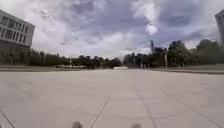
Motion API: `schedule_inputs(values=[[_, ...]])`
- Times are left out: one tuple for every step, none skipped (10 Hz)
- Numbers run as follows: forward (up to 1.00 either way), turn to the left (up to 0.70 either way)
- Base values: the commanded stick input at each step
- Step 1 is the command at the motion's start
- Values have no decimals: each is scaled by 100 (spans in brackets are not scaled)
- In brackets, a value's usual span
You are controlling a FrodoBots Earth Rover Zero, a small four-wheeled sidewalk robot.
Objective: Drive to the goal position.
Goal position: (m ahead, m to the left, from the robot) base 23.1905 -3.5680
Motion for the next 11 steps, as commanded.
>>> schedule_inputs(values=[[70, 0], [70, 0], [70, 0], [70, 0], [70, 0], [70, 0], [70, 0], [70, 0], [70, 0], [70, 0], [70, 0]])
